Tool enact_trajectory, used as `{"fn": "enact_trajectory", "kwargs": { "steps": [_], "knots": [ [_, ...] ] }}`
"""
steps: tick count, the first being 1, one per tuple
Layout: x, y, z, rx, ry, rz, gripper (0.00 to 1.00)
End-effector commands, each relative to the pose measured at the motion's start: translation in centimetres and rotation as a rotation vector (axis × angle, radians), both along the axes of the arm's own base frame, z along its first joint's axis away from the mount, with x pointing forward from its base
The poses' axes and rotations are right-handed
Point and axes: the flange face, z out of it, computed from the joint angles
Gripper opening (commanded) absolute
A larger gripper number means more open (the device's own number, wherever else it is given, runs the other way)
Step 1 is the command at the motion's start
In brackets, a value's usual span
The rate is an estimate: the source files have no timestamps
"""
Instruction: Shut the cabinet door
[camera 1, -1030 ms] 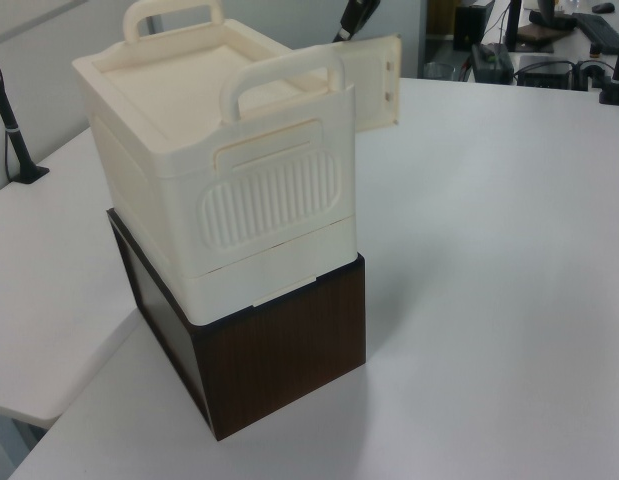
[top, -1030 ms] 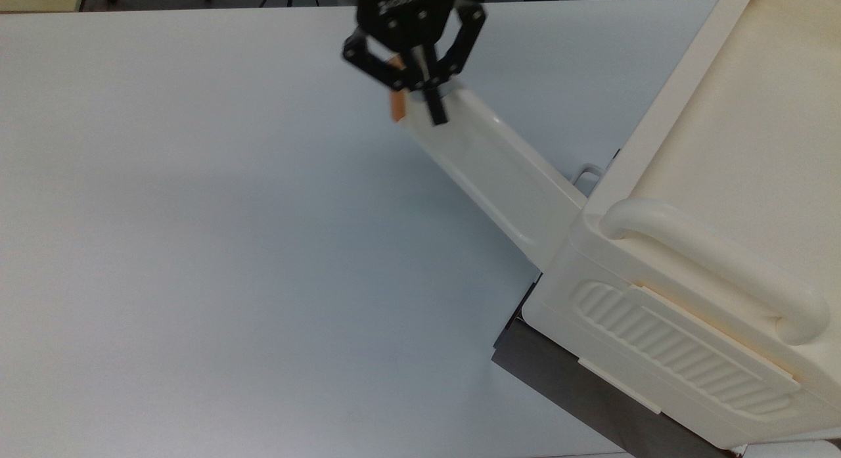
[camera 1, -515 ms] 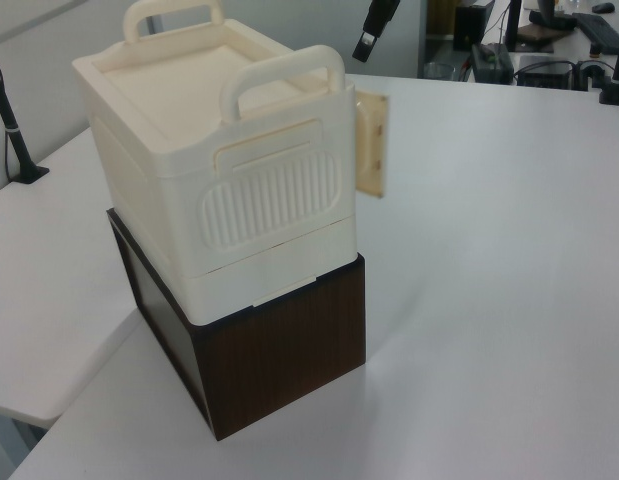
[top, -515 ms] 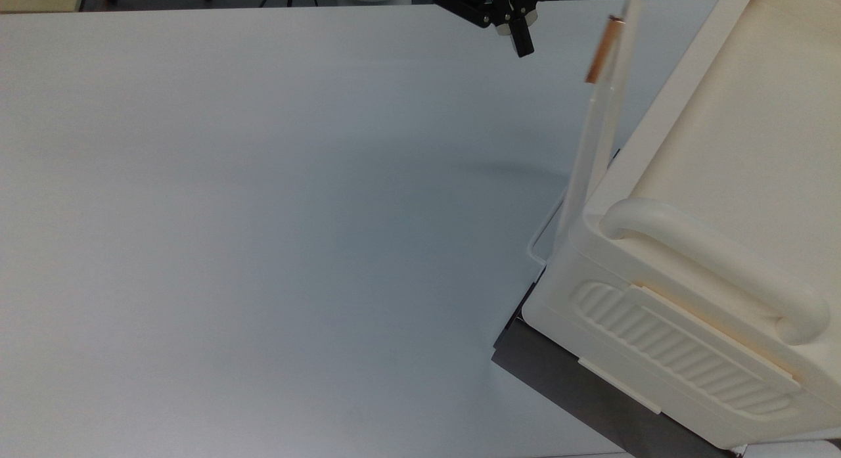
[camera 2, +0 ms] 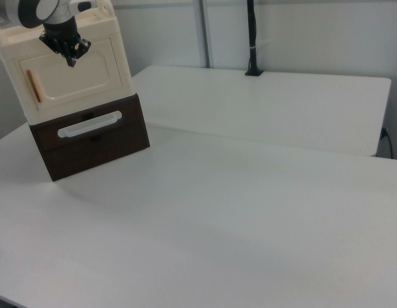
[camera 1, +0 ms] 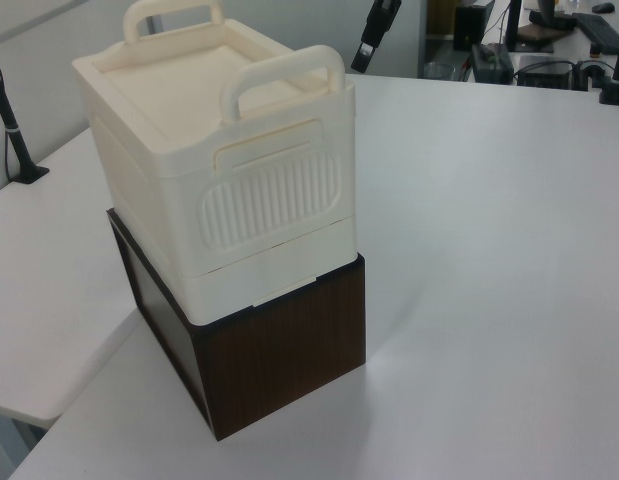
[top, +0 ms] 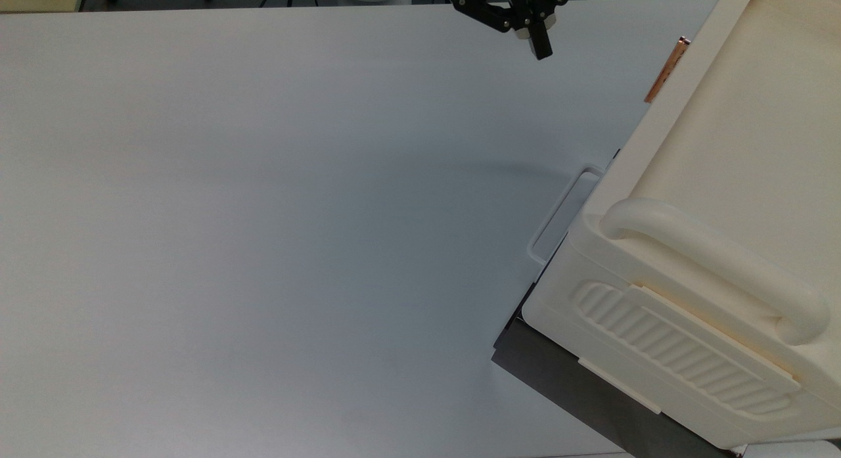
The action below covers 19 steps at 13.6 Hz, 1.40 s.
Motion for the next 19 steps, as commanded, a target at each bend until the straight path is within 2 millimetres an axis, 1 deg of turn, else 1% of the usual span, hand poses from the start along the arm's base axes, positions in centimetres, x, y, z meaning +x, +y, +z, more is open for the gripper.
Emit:
{"fn": "enact_trajectory", "kwargs": {
  "steps": [1,2,4,5,6,7,8,10,12,14,15,16,18,19],
  "knots": [
    [-0.2,1.9,-1.6,-0.019,0.023,0.044,0.0],
    [-0.1,1.8,-1.7,-0.035,0.021,0.044,0.0],
    [0.3,0.2,-4.3,-0.137,0.054,0.025,0.0],
    [0.3,-0.6,-5.0,-0.19,0.066,0.017,0.0],
    [0.5,-3.2,-6.2,-0.262,0.109,-0.01,0.0],
    [0.7,-6.1,-6.7,-0.309,0.147,-0.045,0.0],
    [0.6,-7.9,-6.7,-0.331,0.169,-0.07,0.0],
    [-0.6,-13.8,-6.5,-0.4,0.274,-0.141,0.0],
    [-1.8,-16.6,-5.6,-0.413,0.308,-0.185,0.0],
    [-2.8,-18.4,-5.1,-0.439,0.338,-0.213,0.0],
    [-3.2,-18.9,-5.0,-0.438,0.343,-0.229,0.03],
    [-3.5,-19.4,-5.1,-0.434,0.353,-0.255,0.09],
    [-3.8,-19.8,-4.9,-0.427,0.357,-0.291,0.33],
    [-3.9,-20.5,-4.9,-0.425,0.361,-0.303,0.49]
  ]
}}
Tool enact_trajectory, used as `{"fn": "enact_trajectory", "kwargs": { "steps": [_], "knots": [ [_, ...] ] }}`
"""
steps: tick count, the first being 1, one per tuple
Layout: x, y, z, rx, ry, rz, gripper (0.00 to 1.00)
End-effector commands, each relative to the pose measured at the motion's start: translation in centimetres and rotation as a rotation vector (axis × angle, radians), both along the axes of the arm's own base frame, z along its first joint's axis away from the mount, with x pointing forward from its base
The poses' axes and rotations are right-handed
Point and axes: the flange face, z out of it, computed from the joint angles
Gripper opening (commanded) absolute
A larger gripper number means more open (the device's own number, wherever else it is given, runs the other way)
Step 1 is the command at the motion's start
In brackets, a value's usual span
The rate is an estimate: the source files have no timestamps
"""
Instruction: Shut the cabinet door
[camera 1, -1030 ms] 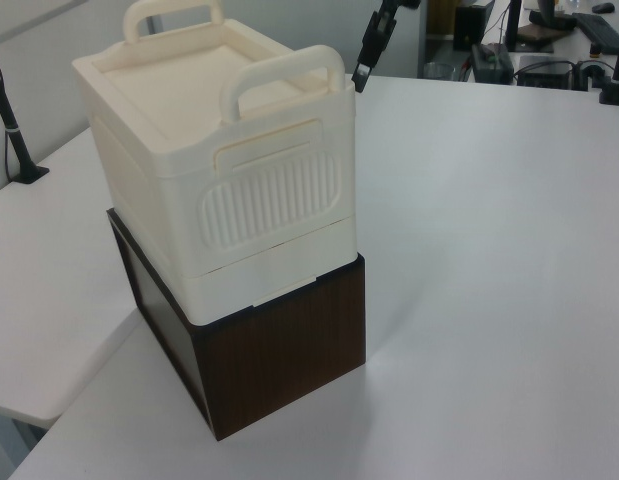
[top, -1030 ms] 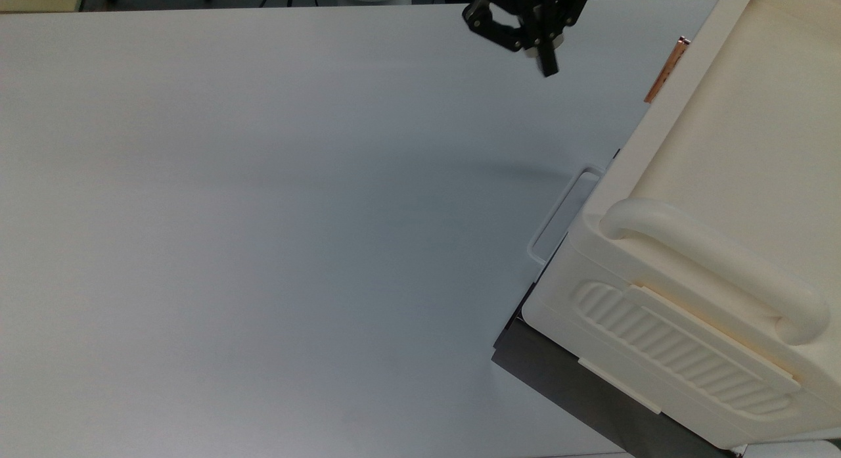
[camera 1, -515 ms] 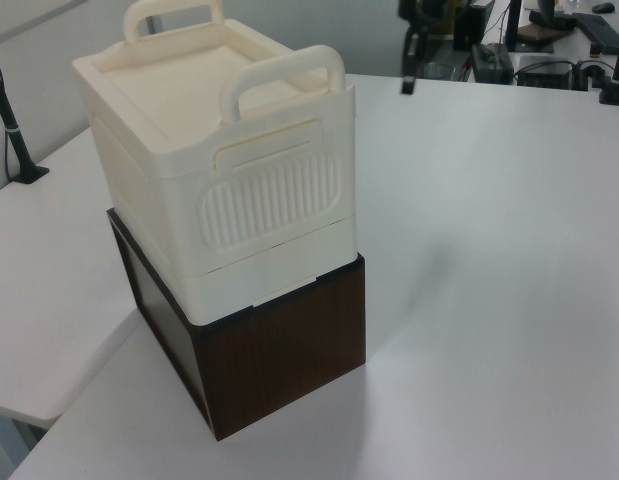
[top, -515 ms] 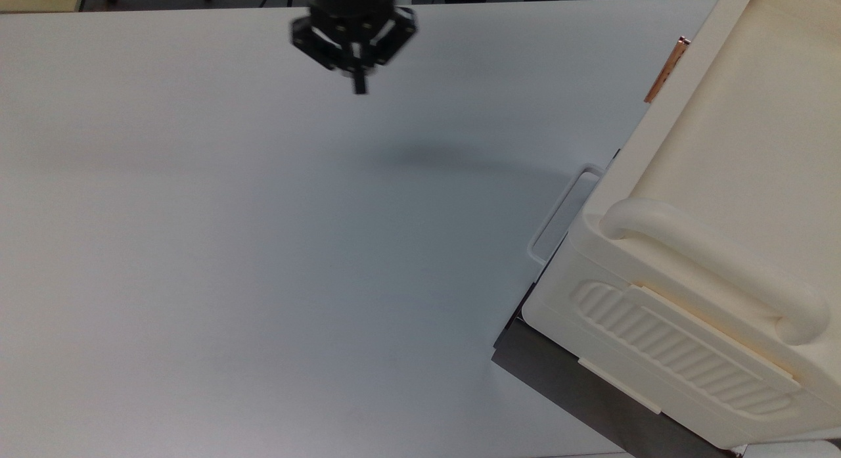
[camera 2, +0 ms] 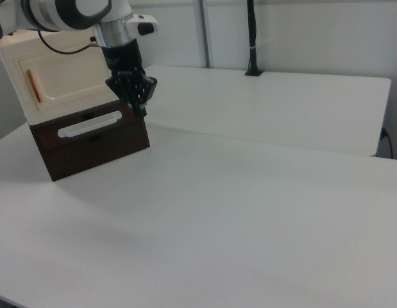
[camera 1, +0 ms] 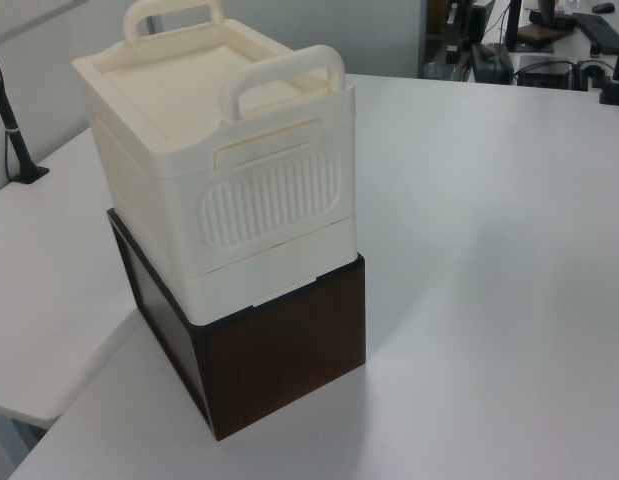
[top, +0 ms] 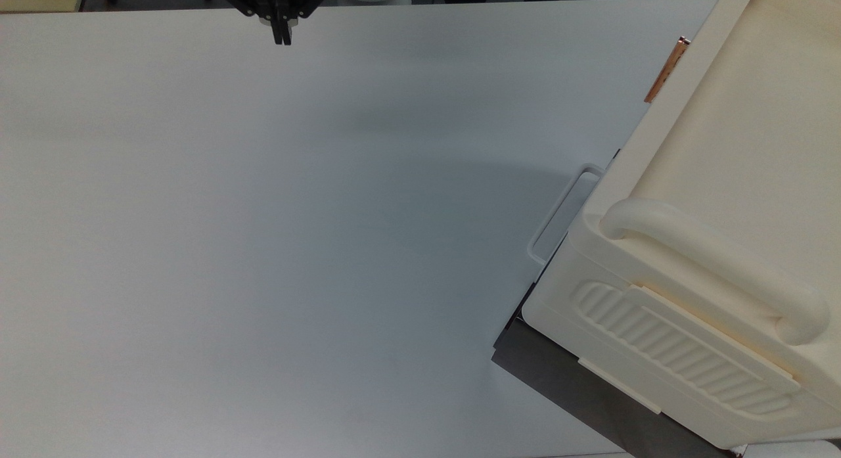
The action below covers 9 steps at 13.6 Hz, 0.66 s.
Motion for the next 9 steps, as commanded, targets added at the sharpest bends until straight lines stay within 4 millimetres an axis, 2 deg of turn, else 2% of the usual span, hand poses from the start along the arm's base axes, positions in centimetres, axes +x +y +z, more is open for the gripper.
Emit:
{"fn": "enact_trajectory", "kwargs": {
  "steps": [1,2,3,9],
  "knots": [
    [-1.5,-1.2,-0.2,-0.014,0.024,-0.048,0.7],
    [-1.5,-1.3,-0.2,-0.014,0.026,-0.048,0.88],
    [-1.6,-1.7,-0.3,-0.015,0.03,-0.056,1.0],
    [-2.0,-2.7,0.4,-0.011,0.026,-0.072,1.0]
  ]
}}
